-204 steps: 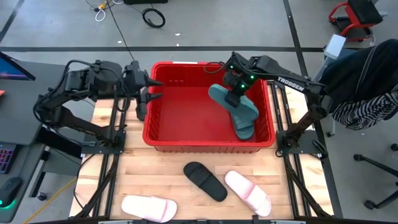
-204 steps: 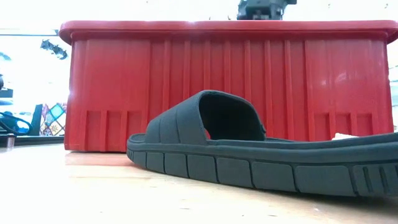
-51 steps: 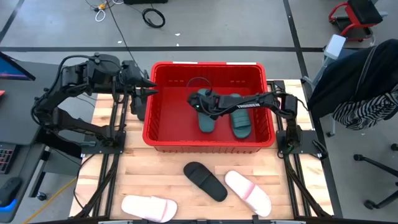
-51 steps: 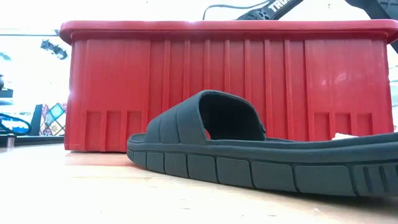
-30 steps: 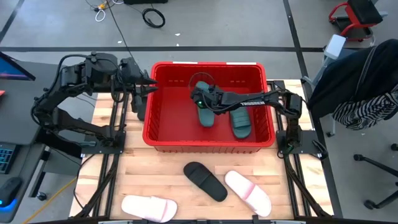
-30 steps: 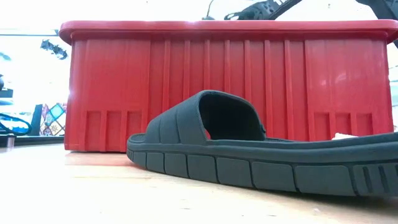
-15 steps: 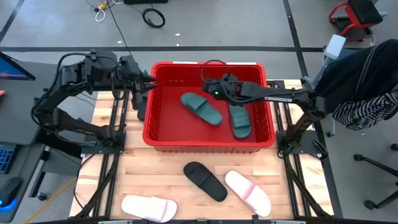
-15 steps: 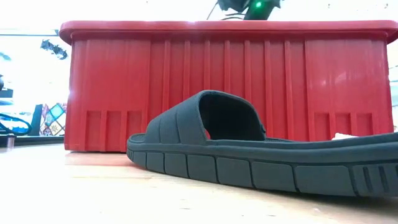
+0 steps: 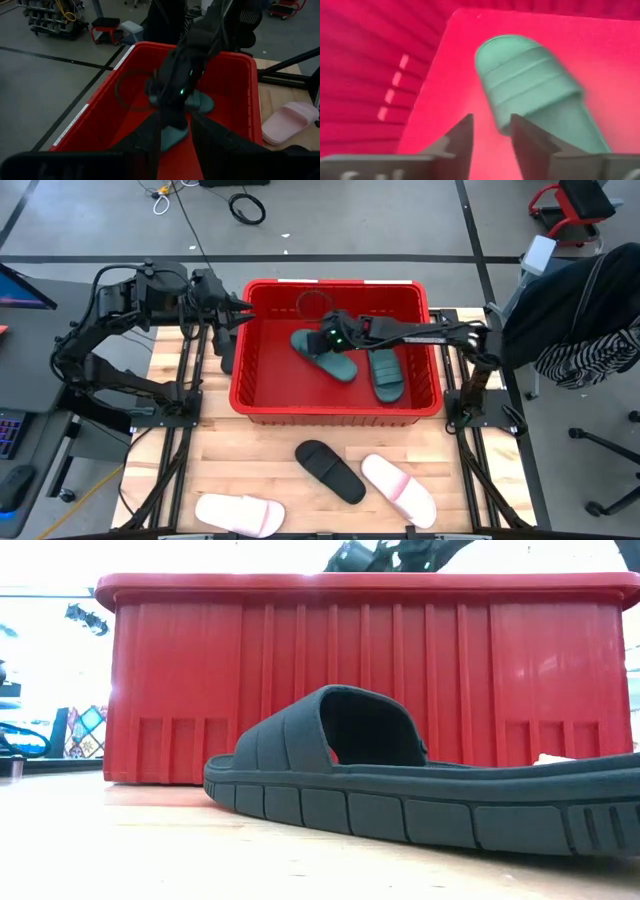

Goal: Pick and place slides into bin
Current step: Put the green slides into the red bin

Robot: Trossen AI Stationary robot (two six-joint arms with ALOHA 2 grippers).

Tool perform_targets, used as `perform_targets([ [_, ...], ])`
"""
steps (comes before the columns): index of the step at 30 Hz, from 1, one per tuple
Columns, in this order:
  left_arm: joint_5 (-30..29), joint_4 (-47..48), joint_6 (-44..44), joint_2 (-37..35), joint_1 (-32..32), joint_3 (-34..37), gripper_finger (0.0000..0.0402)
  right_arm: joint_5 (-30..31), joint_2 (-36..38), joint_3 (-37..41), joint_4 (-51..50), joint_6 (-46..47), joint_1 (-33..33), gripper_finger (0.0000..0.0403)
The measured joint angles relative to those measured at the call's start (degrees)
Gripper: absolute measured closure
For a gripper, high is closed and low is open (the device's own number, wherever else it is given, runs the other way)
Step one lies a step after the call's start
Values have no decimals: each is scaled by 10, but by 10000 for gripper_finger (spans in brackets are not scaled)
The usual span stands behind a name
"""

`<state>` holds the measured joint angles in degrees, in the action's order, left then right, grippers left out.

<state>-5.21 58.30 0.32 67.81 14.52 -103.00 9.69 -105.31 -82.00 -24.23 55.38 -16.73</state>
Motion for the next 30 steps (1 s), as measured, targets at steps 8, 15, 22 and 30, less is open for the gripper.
perform_targets([
  [8, 0, 3, -1, 0, 0, 0, 293, -13, -66, 0, 17, -105, 20, 171],
  [15, 0, 2, -1, 0, 0, 0, 294, -9, -97, 0, 31, -103, 23, 169],
  [22, 0, -9, -1, 0, 0, 0, 294, 17, -131, 0, 59, -84, 20, 205],
  [30, 0, -11, 2, 0, 0, 0, 294, 21, -131, 0, 121, 13, 5, 323],
])
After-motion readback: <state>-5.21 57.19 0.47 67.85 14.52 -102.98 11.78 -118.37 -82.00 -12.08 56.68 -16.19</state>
